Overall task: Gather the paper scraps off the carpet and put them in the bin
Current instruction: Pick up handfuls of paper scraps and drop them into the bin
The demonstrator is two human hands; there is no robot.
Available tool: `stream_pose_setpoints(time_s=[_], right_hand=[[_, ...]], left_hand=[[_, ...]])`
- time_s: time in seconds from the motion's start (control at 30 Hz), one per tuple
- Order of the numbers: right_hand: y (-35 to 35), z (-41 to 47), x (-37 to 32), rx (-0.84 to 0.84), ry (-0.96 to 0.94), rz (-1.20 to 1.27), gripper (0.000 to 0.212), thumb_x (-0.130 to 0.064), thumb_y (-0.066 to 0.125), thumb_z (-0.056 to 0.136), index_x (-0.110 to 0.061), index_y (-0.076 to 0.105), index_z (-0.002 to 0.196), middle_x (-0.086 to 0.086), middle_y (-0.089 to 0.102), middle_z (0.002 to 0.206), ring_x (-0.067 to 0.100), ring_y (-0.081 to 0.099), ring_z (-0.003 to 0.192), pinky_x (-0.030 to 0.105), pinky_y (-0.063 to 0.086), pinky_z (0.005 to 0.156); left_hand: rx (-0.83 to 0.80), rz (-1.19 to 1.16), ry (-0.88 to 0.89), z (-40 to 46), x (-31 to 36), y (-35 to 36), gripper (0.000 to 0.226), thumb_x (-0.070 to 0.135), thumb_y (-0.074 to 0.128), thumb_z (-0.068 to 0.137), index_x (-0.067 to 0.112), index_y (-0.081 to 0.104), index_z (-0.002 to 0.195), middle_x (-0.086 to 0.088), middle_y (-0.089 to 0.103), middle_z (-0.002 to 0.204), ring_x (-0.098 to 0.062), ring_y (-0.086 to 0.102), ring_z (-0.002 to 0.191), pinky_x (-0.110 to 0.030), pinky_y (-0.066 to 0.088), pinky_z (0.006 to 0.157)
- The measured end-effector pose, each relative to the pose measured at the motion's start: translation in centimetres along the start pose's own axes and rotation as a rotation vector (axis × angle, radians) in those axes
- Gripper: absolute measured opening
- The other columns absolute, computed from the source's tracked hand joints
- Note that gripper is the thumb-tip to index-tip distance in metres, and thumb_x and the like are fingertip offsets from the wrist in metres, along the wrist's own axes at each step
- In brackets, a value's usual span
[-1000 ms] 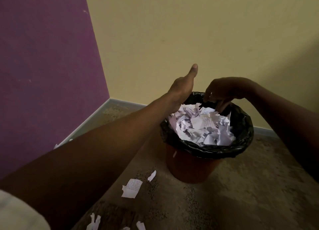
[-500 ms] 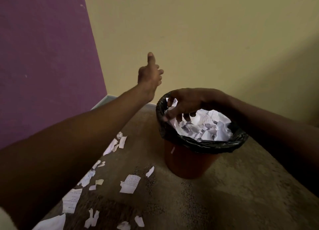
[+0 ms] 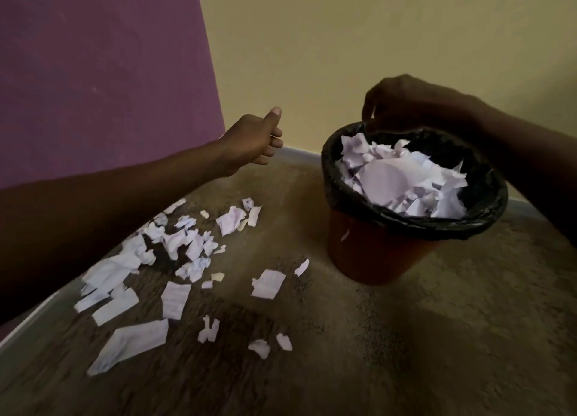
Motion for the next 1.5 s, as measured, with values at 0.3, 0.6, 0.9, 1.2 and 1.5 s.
stream_pose_setpoints(time_s=[0.3,0.6,0.9,1.2,1.5], right_hand=[[6.0,1.7,-9.3,0.015,-0.403,0.134,0.013,-0.012,0.064,0.083,-0.007,0.073,0.09,0.009,0.073,0.089,0.023,0.067,0.081,0.031,0.05,0.075],[24.7,1.1,-14.7,-0.454,-0.309,0.058,0.045,-0.031,0.056,0.092,-0.012,0.052,0.133,0.014,0.058,0.13,0.029,0.055,0.117,0.03,0.043,0.093],[36.1,-1.4,-16.2,-0.435,0.115,0.318,0.078,-0.074,0.041,0.084,-0.03,0.023,0.145,0.028,0.012,0.152,0.054,0.011,0.139,0.064,0.019,0.111],[37.7,-5.6,-19.1,-0.244,-0.289,0.275,0.049,-0.035,0.032,0.099,-0.015,0.038,0.143,0.025,0.028,0.151,0.048,0.027,0.136,0.055,0.03,0.111],[34.1,-4.5,-17.2,-0.011,-0.387,0.46,0.027,-0.009,0.043,0.093,-0.001,0.067,0.103,0.018,0.066,0.104,0.028,0.062,0.092,0.032,0.048,0.08]], left_hand=[[-0.02,0.258,-0.055,-4.3,-10.3,-3.8,0.052,0.049,0.035,0.102,0.009,0.066,0.111,-0.008,0.07,0.107,-0.017,0.065,0.092,-0.037,0.051,0.085],[0.035,0.485,-0.17,-10.6,-23.8,-6.3,0.047,0.057,0.047,0.094,0.015,0.062,0.111,-0.006,0.066,0.111,-0.023,0.062,0.098,-0.034,0.045,0.081],[0.27,0.554,-0.749,-19.6,-37.5,-6.6,0.131,0.105,0.025,0.045,0.034,0.004,0.153,-0.023,0.021,0.158,-0.045,0.005,0.147,-0.062,-0.002,0.116],[0.294,0.534,-0.596,-21.2,-34.7,-0.6,0.123,0.097,0.041,0.051,0.038,0.005,0.153,-0.016,-0.002,0.161,-0.043,0.002,0.146,-0.065,0.011,0.115],[0.21,0.833,-0.239,-18.7,-34.5,3.2,0.12,0.103,0.026,0.055,0.04,0.006,0.155,-0.02,-0.01,0.161,-0.043,-0.008,0.147,-0.077,0.01,0.107]])
Point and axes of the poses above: each hand's wrist, its own z-axis towards the middle knuckle, its own y-axis out of the palm, x = y × z, the point moved 2 cm from there along z, towards the middle knuckle
